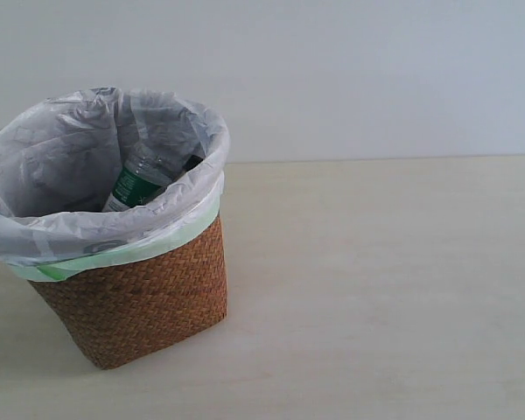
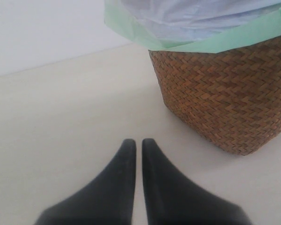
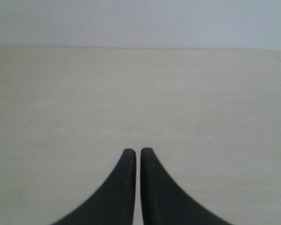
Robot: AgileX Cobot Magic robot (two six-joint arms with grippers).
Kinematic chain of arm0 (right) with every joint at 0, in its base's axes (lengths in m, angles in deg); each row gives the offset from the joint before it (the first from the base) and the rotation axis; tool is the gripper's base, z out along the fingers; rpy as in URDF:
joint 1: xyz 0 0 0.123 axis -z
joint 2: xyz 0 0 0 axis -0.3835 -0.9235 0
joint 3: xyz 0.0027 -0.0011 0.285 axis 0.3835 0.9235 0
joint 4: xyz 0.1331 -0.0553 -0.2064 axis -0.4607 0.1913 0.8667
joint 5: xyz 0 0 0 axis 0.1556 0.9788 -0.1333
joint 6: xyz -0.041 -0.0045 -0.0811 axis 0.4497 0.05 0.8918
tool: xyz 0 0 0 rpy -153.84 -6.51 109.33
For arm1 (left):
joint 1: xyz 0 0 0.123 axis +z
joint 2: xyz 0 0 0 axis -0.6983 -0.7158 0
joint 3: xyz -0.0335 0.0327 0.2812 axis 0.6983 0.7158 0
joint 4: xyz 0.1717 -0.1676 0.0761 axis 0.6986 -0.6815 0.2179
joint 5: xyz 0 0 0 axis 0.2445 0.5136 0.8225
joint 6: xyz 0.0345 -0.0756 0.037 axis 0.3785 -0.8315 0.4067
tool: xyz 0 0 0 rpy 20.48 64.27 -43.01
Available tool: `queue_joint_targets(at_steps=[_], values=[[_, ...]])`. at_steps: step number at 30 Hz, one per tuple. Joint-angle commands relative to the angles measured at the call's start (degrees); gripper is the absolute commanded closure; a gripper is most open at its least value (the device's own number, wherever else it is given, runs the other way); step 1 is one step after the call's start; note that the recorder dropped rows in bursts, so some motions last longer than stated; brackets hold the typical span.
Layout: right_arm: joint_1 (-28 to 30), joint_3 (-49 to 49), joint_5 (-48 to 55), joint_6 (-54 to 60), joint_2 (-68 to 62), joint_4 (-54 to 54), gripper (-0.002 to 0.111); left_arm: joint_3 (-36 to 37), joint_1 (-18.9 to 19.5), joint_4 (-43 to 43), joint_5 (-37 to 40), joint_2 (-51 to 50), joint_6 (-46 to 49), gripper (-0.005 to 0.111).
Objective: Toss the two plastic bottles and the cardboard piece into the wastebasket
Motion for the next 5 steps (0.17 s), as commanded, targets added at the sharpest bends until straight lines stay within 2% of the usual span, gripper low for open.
queue_joint_targets(at_steps=[1,5], values=[[0.1,0.0,0.0,-0.2,0.2,0.5,0.107,0.2,0.2,-0.5,-0.5,0.1,-0.5,0.103],[0.1,0.0,0.0,-0.3,0.2,0.5,0.107,0.2,0.2,-0.5,-0.5,0.1,-0.5,0.103]])
